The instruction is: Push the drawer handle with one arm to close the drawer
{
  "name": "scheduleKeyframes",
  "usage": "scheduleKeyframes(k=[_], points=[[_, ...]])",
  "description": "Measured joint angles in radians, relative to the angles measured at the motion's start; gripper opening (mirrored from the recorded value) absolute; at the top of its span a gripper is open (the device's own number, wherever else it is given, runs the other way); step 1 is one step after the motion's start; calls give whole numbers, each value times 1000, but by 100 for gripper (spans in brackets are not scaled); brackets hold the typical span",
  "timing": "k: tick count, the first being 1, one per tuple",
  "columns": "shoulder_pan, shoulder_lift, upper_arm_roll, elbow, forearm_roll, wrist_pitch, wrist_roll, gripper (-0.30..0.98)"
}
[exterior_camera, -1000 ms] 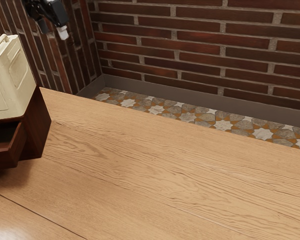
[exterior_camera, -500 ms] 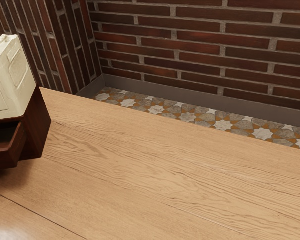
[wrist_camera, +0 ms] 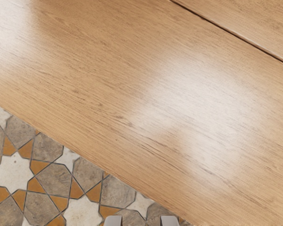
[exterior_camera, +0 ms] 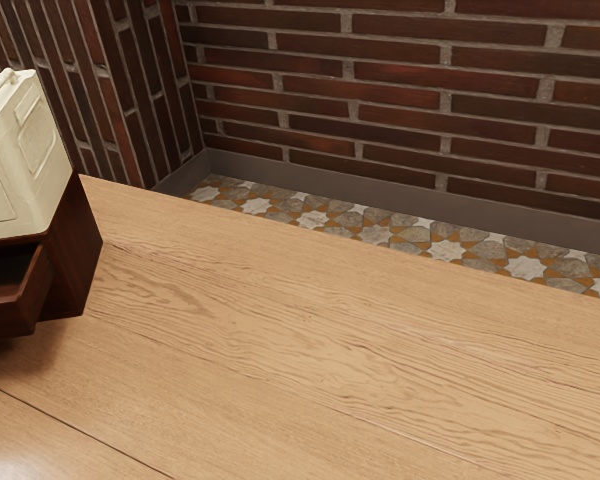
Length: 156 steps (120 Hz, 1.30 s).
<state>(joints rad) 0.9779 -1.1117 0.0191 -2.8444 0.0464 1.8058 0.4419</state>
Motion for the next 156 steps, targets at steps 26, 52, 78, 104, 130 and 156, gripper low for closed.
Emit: scheduleKeyframes(k=[26, 52, 78, 104, 130, 156], points=[[46, 63, 71, 14, 73, 7, 15, -7], [-11, 349, 124, 105, 126, 135, 40, -9], [-57, 445, 74, 165, 55, 214, 52, -10], [-54, 551, 32, 211, 3, 258, 52, -10], [-54, 652, 24, 264, -12, 302, 52, -10], [-59, 738, 13, 329, -27, 328, 51, -10]])
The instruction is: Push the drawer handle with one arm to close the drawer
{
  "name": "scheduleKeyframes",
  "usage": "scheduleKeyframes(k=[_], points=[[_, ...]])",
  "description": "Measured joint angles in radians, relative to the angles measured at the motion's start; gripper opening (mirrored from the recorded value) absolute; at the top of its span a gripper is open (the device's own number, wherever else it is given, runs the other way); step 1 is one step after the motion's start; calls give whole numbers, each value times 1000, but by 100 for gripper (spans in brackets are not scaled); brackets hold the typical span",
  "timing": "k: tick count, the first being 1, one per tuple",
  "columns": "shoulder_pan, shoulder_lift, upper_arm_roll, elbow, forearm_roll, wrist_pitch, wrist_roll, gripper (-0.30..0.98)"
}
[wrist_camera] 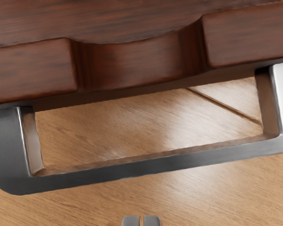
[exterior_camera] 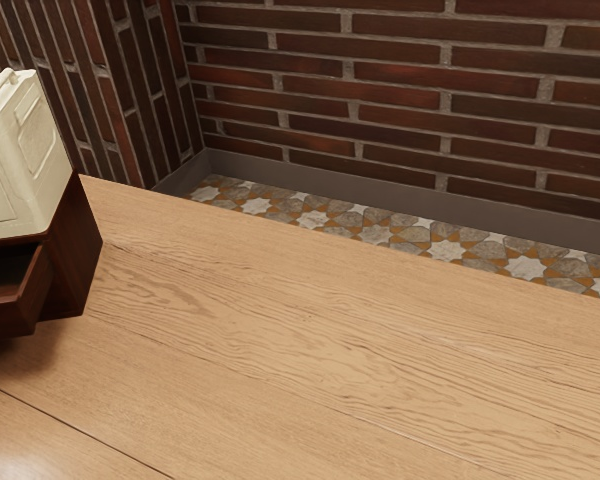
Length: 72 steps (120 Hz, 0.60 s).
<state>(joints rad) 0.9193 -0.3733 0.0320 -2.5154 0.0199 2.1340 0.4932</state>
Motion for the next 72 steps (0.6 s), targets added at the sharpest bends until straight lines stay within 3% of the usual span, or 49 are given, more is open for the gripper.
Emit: scheduleKeyframes(k=[72], points=[[0, 203, -48, 179, -63, 36, -41, -10]])
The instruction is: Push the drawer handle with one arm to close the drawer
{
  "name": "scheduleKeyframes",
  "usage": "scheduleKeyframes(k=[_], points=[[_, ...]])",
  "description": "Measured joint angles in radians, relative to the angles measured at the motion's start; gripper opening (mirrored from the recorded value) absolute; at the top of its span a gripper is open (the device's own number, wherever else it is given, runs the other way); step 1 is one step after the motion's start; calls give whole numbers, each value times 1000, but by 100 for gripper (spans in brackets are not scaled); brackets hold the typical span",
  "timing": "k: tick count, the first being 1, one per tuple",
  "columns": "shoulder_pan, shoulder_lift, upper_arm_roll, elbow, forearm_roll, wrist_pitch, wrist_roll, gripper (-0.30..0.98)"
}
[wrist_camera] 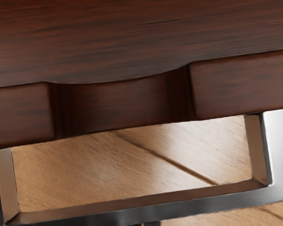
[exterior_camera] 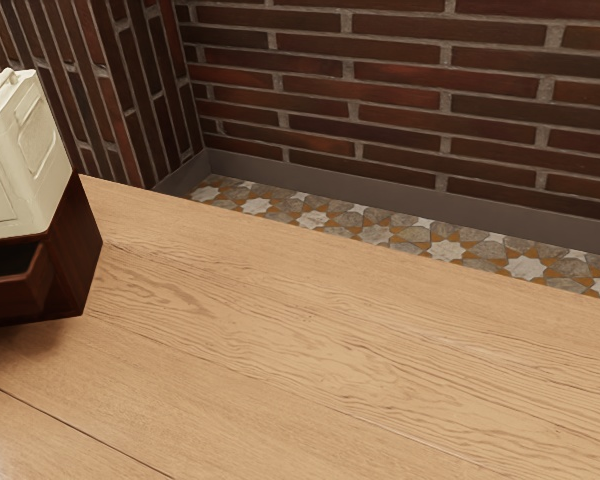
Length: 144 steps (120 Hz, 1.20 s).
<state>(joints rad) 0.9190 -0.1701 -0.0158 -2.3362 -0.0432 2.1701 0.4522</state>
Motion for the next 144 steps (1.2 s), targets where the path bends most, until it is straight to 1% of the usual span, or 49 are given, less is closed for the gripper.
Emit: scheduleKeyframes(k=[37, 88, 109, 121, 127, 131, 135, 141, 144], points=[[1, 96, -13, 106, -13, 2, -27, -10], [-3, 230, -17, 253, -13, 3, -52, -10], [21, 277, -22, 313, 12, -3, 171, -10], [29, 306, -21, 351, 13, -6, 303, -10], [29, 322, -16, 365, 12, -5, 355, -12], [28, 330, -13, 370, 14, -4, 375, -17], [29, 338, -11, 378, 18, -3, 400, -18], [26, 336, -8, 379, 20, -1, 401, -15], [19, 310, -9, 359, 14, -3, 383, -10]])
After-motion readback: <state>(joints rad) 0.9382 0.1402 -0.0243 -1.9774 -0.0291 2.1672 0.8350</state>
